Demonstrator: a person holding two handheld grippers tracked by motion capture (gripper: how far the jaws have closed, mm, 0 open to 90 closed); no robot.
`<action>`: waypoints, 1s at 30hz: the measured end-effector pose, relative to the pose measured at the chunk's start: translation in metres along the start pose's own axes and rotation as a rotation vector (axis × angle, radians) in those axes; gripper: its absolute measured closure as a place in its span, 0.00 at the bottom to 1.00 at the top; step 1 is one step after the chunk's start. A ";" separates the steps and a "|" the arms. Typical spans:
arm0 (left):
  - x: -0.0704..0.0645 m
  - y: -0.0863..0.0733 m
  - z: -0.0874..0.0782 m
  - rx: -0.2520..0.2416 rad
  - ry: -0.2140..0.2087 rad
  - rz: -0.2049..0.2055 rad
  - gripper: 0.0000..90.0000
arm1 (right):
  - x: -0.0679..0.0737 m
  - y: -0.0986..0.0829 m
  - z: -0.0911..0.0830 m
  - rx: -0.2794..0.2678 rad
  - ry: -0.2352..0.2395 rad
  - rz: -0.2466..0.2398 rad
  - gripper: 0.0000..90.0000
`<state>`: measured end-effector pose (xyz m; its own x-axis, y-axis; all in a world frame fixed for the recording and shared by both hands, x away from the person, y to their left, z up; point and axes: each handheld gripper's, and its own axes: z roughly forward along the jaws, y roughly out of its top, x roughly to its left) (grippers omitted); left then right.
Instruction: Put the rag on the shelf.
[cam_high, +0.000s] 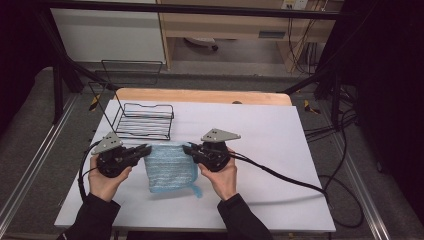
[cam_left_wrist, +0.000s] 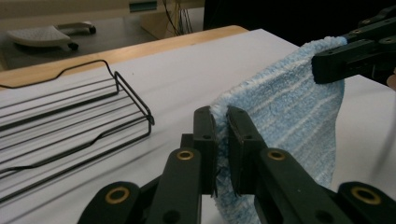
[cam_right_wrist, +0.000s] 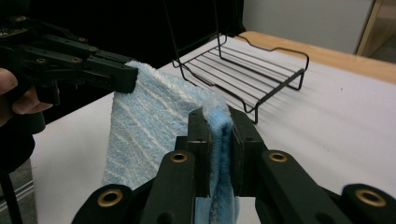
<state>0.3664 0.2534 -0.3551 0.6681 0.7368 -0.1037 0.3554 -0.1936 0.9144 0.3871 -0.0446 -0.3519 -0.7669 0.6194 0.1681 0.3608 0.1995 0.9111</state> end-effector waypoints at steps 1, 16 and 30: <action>0.000 0.001 -0.001 -0.006 -0.003 -0.002 0.92 | 0.003 0.004 -0.002 -0.010 0.000 -0.009 0.90; 0.006 0.015 -0.027 -0.134 0.052 0.000 0.92 | 0.027 0.035 -0.005 -0.082 0.000 -0.099 0.90; 0.014 0.035 -0.043 -0.225 0.104 -0.007 0.92 | 0.043 0.060 0.001 -0.173 -0.028 -0.162 0.90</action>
<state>0.3599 0.2852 -0.3080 0.5911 0.8025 -0.0804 0.1975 -0.0474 0.9792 0.3763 -0.0051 -0.2899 -0.7914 0.6113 0.0064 0.1361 0.1661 0.9767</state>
